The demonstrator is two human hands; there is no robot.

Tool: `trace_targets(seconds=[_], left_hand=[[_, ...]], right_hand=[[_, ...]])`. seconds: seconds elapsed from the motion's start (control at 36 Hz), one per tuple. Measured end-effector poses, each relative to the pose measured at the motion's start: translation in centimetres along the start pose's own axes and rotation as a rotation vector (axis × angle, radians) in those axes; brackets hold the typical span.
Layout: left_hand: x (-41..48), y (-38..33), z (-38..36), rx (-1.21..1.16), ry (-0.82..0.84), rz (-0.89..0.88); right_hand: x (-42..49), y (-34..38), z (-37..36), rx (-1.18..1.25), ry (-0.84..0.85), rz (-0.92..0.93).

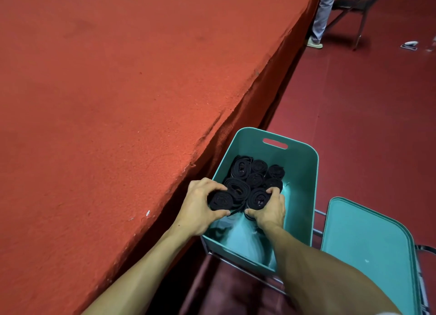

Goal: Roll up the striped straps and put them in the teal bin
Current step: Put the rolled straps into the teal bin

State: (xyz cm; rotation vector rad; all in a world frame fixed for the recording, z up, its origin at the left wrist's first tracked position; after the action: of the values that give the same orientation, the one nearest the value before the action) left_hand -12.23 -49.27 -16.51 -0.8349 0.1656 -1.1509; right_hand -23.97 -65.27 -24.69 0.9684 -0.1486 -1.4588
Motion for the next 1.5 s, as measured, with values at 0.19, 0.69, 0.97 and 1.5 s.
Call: trace_targets(seconds=[0.19,0.69,0.97,1.5], left_hand=[[0.1,0.1,-0.1,0.024,0.002,-0.015],[0.3,-1.9,0.8,0.121,0.15,0.097],[0.2,-2.6,1.8,0.053,-0.049,0.05],[-1.0,-1.6,2.5,0.004,0.049,0.009]], right_hand=[[0.3,0.1,1.4,-0.032,0.112,-0.021],[-4.3,4.3,6.1,0.3,0.615,0.351],[-6.6,5.6,4.7,0.084,0.581,0.53],[-7.5,4.7,2.4,-0.001,0.293,0.713]])
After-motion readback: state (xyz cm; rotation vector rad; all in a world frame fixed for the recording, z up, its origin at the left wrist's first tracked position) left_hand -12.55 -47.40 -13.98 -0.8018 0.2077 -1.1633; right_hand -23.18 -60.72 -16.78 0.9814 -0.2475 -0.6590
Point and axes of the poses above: each hand's wrist, its own x-axis towards the middle knuckle, its own z-axis out of the back of the hand, y = z × x, the point moved 1 cm from there along x, towards the middle knuckle, and after that the axes turned 14 degrees about -z, right-handed, at the moved point
